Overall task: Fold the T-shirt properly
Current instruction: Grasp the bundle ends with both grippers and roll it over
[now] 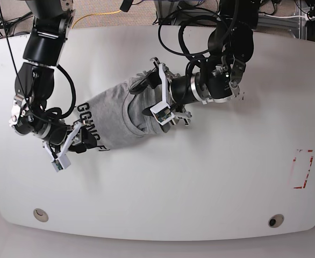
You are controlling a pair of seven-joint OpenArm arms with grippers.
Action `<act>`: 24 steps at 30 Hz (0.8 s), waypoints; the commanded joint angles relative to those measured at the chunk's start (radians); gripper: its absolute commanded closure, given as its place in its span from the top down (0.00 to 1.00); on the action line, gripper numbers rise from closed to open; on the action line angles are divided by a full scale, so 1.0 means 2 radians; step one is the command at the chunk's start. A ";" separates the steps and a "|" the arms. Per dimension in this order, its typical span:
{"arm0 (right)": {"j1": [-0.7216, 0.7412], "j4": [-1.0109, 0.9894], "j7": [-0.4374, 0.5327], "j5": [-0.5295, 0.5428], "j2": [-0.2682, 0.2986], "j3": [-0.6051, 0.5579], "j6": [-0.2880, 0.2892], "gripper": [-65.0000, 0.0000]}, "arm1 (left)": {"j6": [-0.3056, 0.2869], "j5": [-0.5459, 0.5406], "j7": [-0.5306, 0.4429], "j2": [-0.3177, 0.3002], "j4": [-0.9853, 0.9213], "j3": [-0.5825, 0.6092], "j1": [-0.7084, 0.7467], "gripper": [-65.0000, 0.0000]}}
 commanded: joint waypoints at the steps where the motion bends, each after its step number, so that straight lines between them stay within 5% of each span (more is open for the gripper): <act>1: 0.027 -0.022 0.032 -0.023 0.003 -0.022 0.004 0.37 | 0.016 -0.006 -0.009 0.015 -0.009 0.000 -0.005 0.56; 6: 0.051 -0.093 0.106 -0.092 0.002 -0.079 0.004 0.37 | 0.027 0.011 -0.009 0.031 -0.041 -0.001 -0.001 0.56; 12: 0.057 -0.166 0.179 -0.107 0.008 -0.113 0.004 0.36 | 0.028 0.035 -0.009 0.028 -0.108 -0.001 -0.005 0.57; 24: -0.020 -0.087 0.178 -0.105 0.044 -0.103 0.004 0.36 | 0.030 0.053 -0.011 -0.003 -0.231 -0.024 -0.091 0.57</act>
